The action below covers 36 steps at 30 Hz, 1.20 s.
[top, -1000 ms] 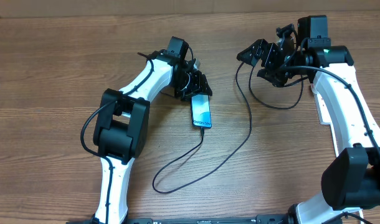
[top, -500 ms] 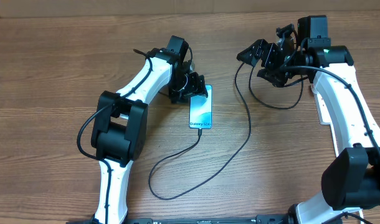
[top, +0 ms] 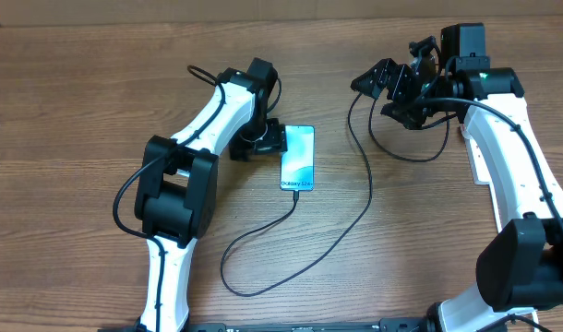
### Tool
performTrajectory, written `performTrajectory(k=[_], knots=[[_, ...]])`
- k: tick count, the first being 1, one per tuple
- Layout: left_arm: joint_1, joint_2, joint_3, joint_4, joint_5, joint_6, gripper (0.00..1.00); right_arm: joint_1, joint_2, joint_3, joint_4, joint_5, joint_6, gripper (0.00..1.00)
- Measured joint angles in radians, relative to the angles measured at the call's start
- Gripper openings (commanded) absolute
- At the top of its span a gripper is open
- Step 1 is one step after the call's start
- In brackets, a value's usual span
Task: Plug charger to phone and switch on socket
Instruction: 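Raise the left gripper up and away from the phone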
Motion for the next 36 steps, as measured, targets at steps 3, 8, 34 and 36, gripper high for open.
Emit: performTrajectory(k=[3,8,34,36], knots=[[0.0,-0.006,0.0,-0.019,-0.069,0.011,0.82,0.0,0.0,0.0,-0.003,0.006,0.0,0.98],[0.0,-0.126,0.0,-0.031,-0.126,0.059,0.84,0.0,0.0,0.0,-0.02,0.037,0.0,0.99],[0.0,-0.755,0.014,-0.179,-0.153,0.195,1.0,0.0,0.0,0.0,-0.063,0.081,0.0,1.0],[0.0,-0.755,0.014,-0.179,-0.153,0.195,0.99,0.0,0.0,0.0,-0.071,0.081,0.0,1.0]])
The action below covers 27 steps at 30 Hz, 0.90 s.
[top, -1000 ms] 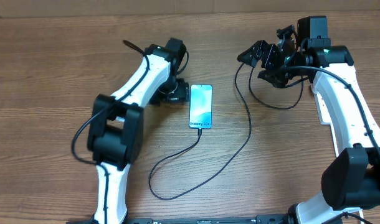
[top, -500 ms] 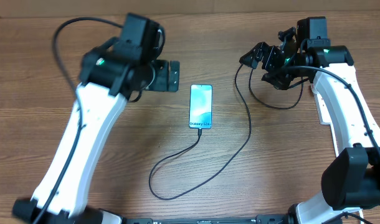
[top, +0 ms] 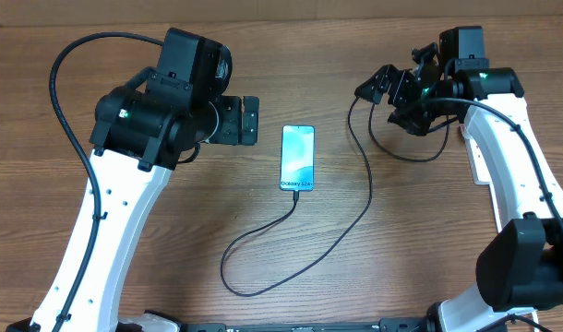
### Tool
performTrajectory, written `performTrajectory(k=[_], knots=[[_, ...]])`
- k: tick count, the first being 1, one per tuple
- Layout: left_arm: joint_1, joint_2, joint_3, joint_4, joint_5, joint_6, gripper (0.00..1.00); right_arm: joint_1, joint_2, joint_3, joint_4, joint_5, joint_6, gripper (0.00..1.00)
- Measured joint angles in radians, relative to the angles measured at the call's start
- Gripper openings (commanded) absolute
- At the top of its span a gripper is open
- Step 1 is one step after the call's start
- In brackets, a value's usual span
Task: Plug charger to phone and switch on socket
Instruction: 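Raise the left gripper up and away from the phone, then move the right gripper over the white power strip's switch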
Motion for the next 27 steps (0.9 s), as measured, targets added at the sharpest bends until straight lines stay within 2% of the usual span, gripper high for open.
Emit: performTrajectory(k=[10,19,27], knots=[[0.0,0.0,0.0,0.0,0.0,0.0,0.99,-0.063,0.0,0.027,-0.081,-0.028,-0.02,1.0],[0.0,0.0,0.0,0.0,0.0,0.0,1.0,-0.302,0.0,0.256,-0.271,-0.053,-0.2,1.0],[0.0,0.0,0.0,0.0,0.0,0.0,1.0,-0.489,-0.004,0.274,-0.285,0.044,-0.319,1.0]])
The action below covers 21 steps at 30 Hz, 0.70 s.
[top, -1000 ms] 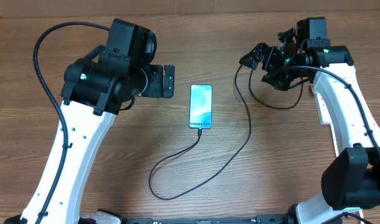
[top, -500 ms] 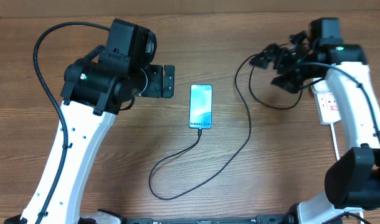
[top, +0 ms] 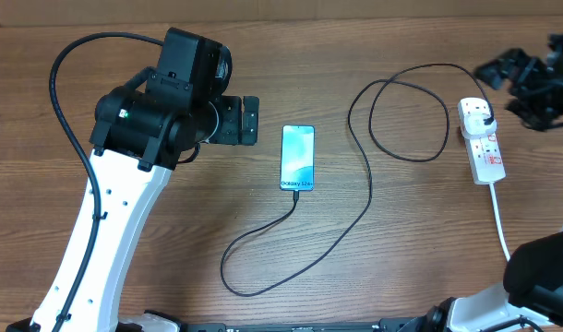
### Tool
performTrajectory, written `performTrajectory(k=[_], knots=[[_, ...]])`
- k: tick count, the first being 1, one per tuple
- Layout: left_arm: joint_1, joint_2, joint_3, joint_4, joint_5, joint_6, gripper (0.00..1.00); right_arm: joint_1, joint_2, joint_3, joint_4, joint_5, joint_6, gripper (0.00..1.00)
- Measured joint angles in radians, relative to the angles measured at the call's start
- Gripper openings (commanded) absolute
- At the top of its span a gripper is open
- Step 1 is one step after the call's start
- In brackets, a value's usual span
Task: Plug charger to phone and switch on socket
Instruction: 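Move the right gripper over the white power strip's switch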
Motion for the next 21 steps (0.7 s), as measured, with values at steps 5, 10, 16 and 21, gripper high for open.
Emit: performTrajectory(k=[5,10,16,21], knots=[[0.0,0.0,0.0,0.0,0.0,0.0,0.99,-0.045,0.024,0.0,0.032,0.056,-0.045,1.0],[0.0,0.0,0.0,0.0,0.0,0.0,0.99,-0.046,0.082,-0.023,0.097,0.117,-0.06,1.0],[0.0,0.0,0.0,0.0,0.0,0.0,0.99,-0.046,0.142,-0.061,0.125,0.154,-0.068,1.0],[0.0,0.0,0.0,0.0,0.0,0.0,0.99,-0.046,0.174,-0.102,0.172,0.165,-0.072,1.0]])
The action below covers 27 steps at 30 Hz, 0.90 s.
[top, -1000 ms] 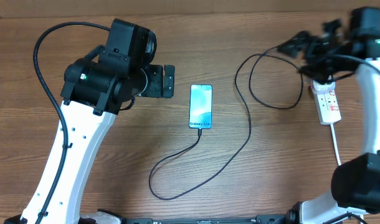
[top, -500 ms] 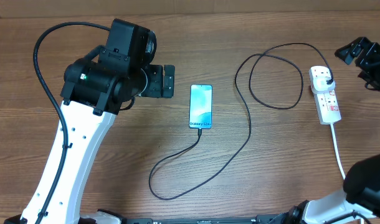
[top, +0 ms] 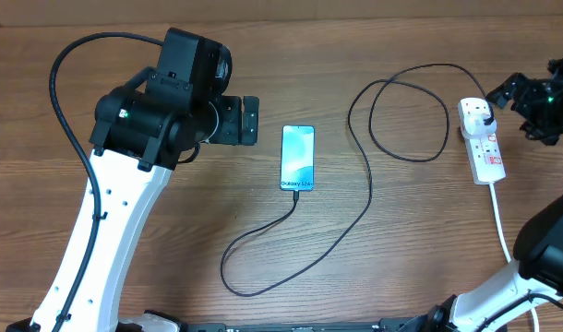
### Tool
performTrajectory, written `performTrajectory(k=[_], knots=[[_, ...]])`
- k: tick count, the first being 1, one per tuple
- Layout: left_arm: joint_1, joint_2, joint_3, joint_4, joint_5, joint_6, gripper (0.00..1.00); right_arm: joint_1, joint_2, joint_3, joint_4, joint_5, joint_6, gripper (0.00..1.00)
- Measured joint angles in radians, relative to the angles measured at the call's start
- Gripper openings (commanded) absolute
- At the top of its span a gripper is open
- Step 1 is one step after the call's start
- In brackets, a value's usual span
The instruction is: Plug charger to phone and switch on socket
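Note:
The phone lies face up mid-table with its screen lit. A black charger cable is plugged into its lower end, curls over the table and loops up to a black plug seated in the white socket strip at the right. My left gripper hangs open and empty left of the phone, clear of it. At the right edge my right gripper sits just up and right of the plug, partly cut off. Its jaws are too dark to read.
The raised left arm covers much of the table's left side. The socket strip's white lead runs down toward the front edge. The cable's big loop lies between the phone and the strip.
The right gripper has shifted slightly down and toward the plug end of the socket strip. The left arm, phone and cable have not moved.
At first my left gripper was against the phone's left edge and my right arm hung over the socket strip, hiding it. Then the left arm was raised clear of the phone. Later the right arm was back at the right edge, with the strip and plug in view.

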Motion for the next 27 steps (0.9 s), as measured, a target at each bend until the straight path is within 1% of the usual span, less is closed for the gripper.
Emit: performTrajectory(k=[7,18,23,27], knots=[[0.0,0.0,0.0,0.0,0.0,0.0,0.99,0.0,0.034,-0.082,0.097,0.0,0.0,1.0],[0.0,0.0,0.0,0.0,0.0,0.0,1.0,0.0,0.084,-0.135,0.227,-0.002,0.0,1.0],[0.0,0.0,0.0,0.0,0.0,0.0,1.0,0.0,0.116,-0.158,0.246,-0.017,0.0,1.0],[0.0,0.0,0.0,0.0,0.0,0.0,1.0,0.0,0.139,-0.159,0.266,-0.025,0.0,0.97]])
